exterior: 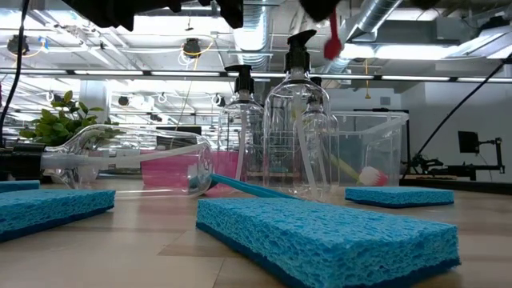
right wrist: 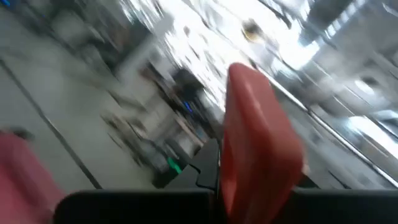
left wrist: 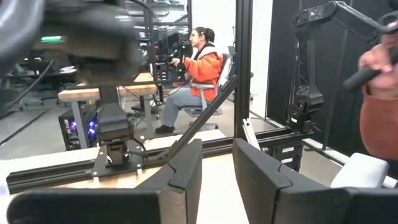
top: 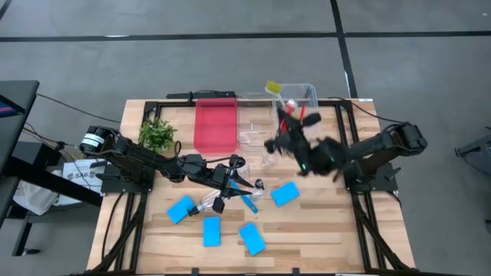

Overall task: Pick & Place Kitchen Sink Supplies
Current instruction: Put the orange kitchen brush into the white bin

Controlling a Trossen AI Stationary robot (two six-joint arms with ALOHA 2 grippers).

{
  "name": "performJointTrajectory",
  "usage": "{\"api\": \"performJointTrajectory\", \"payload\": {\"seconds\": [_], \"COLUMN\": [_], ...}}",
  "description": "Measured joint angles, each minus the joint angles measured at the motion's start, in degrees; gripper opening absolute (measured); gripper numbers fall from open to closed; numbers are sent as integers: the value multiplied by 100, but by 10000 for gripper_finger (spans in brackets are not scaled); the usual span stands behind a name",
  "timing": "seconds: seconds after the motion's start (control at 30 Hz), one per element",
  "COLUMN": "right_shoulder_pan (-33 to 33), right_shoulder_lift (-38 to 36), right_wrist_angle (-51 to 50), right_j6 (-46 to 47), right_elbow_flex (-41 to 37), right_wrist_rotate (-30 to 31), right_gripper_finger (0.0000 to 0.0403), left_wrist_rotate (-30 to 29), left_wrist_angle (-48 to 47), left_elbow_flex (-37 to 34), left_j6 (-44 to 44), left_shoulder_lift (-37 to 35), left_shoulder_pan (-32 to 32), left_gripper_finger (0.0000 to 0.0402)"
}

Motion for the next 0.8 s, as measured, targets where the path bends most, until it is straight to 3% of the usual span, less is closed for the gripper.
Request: {"api": "performJointTrajectory", "payload": {"seconds": [0.27,0.37,0.57,0.73,0.8], "right_shoulder_pan": [-1387,-1580,-1958,-2470,-2686], "right_shoulder_lift": [0,0,-475,-1022,-1235], "right_wrist_angle": [-2032,-2787,-4500,-5591,-6084], "right_j6": [1900,2746,4782,5586,6004], "right_elbow_flex": [0,0,0,0,0], "right_wrist_rotate": [-108,-666,-2360,-2607,-2996], "right_gripper_finger": [2,2,1,1,1], "left_wrist_rotate": [0,0,0,0,0], "left_wrist_angle": [-12,-22,-46,-57,-57], "left_elbow_flex": [0,0,0,0,0], "left_j6": [-2,-2,-2,-2,2], "left_shoulder_lift": [0,0,0,-2,-2], "left_shoulder_pan": [0,0,0,0,0], "left_gripper_finger": [92,92,92,92,92]}}
